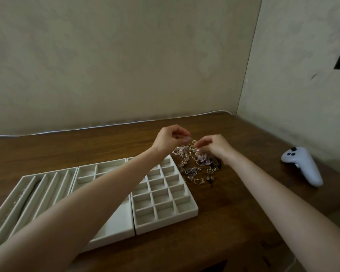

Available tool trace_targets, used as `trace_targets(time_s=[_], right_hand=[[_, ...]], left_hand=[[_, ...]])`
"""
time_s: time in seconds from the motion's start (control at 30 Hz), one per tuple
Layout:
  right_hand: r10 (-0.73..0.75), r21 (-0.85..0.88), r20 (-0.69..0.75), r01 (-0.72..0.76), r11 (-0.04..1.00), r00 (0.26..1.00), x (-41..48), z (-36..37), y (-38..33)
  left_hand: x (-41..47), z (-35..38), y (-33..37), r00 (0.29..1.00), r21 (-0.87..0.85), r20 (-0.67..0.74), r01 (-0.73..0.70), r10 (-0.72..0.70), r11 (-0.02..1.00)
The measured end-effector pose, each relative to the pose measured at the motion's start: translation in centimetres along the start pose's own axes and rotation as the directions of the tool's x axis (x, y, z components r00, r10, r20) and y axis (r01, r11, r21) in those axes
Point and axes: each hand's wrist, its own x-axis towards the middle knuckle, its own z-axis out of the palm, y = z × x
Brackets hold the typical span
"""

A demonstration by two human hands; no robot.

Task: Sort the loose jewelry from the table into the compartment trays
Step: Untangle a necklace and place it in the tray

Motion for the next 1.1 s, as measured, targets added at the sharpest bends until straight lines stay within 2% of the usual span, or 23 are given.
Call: trace_targets(time_s=[0.13,0.23,0.3,0.33,0.4,0.43,0.5,0.67,0.8,0.9,1.0,1.1], right_hand=[[-0.05,-0.255,-0.025,0.042,0.966,0.998,-0.1,0.2,-0.2],[-0.179,-0.489,-0.025,0.144,0.861,0.984,-0.3,0.1,-0.5],[-0.241,-0.528,-0.014,0.197,0.826,0.97,-0.7,0.0,-0.8],[-0.248,-0.439,0.015,0.229,0.869,0.969,-0.7,0.0,-0.8],[-0.218,-0.052,0.129,0.226,0.973,0.967,-0.8,-0.1,-1.0],[-0.21,0.105,0.185,0.193,0.976,0.96,-0.9,-0.2,-1.1],[-0.197,0.244,0.198,0.146,0.959,0.96,-1.0,-0.3,-1.1],[-0.179,0.343,0.09,0.138,0.929,0.98,-0.6,-0.7,-0.9],[-0.186,0.418,0.08,0.136,0.898,0.979,-0.4,-1.3,-1.3],[-0.204,0.401,0.047,0.169,0.9,0.978,-0.3,-1.4,-1.7],[-0.222,0.392,0.041,0.189,0.9,0.974,-0.3,-1.5,-2.1],[-0.236,0.382,0.058,0.197,0.903,0.97,-0.3,-1.5,-2.2]], left_hand=[[0.4,0.3,1.1,0.997,-0.046,-0.064,-0.055,0.052,0.997],[0.6,0.3,1.9,0.994,-0.086,-0.092,-0.064,0.056,0.994],[0.8,0.3,2.4,0.995,-0.114,-0.08,-0.072,0.063,0.991],[0.9,0.3,2.6,0.995,-0.121,-0.078,-0.078,0.069,0.99],[1.0,0.3,3.0,0.993,-0.139,-0.091,-0.085,0.073,0.987],[1.1,0.2,3.2,0.993,-0.155,-0.098,-0.084,0.07,0.984],[1.1,0.1,3.5,0.993,-0.187,-0.102,-0.079,0.06,0.979],[1.2,-0.5,2.9,0.998,-0.176,-0.06,0.008,-0.018,0.984],[0.8,-0.7,2.0,0.986,-0.078,0.093,0.144,-0.136,0.987],[0.6,-0.4,1.6,0.96,-0.123,0.212,0.212,-0.183,0.97],[0.4,0.0,1.6,0.946,-0.052,0.276,0.19,-0.169,0.98],[0.2,0.1,1.9,0.963,0.032,0.228,0.14,-0.144,0.99]])
